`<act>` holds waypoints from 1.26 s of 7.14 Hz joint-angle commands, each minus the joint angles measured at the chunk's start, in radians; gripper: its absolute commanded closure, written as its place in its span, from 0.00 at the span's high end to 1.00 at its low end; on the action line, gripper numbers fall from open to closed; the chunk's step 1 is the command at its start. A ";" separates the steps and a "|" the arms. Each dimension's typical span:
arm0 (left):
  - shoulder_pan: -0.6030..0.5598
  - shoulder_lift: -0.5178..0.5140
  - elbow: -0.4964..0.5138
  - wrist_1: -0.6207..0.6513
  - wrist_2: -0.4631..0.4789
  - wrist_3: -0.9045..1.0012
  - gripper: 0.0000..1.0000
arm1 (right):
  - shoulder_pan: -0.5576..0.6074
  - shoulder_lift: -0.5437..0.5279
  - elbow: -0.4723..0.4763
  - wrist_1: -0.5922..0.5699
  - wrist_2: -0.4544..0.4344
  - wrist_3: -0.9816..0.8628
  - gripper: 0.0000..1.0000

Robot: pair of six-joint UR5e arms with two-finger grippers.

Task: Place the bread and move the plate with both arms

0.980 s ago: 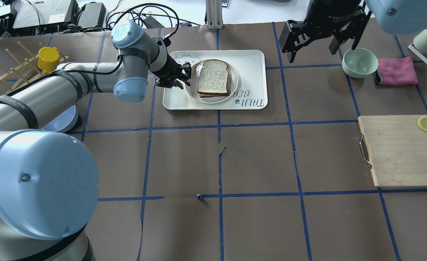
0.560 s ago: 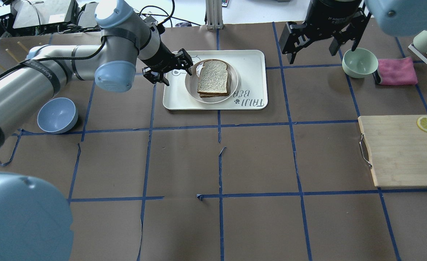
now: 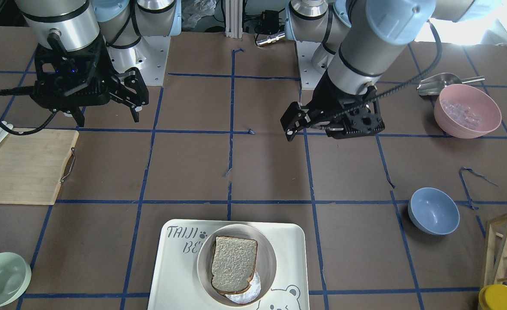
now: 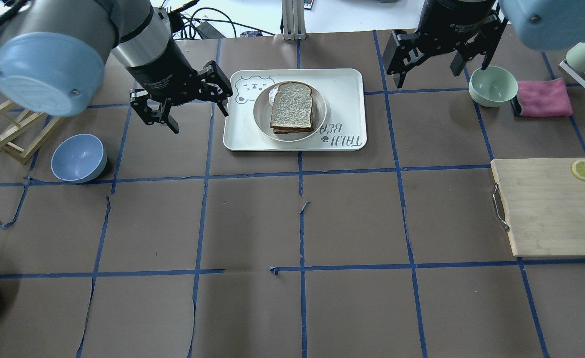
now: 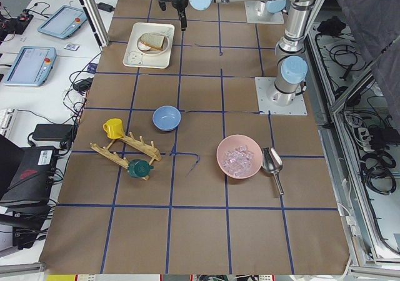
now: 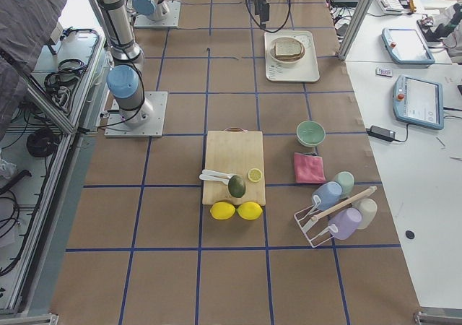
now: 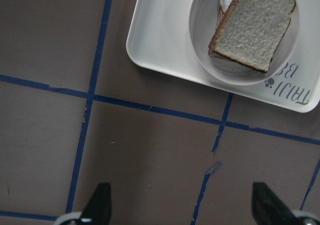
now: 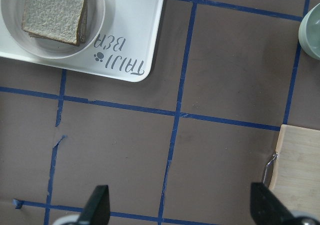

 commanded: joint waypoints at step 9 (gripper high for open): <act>0.038 0.058 0.013 -0.043 0.062 0.203 1.00 | -0.002 -0.001 0.005 0.000 0.001 -0.001 1.00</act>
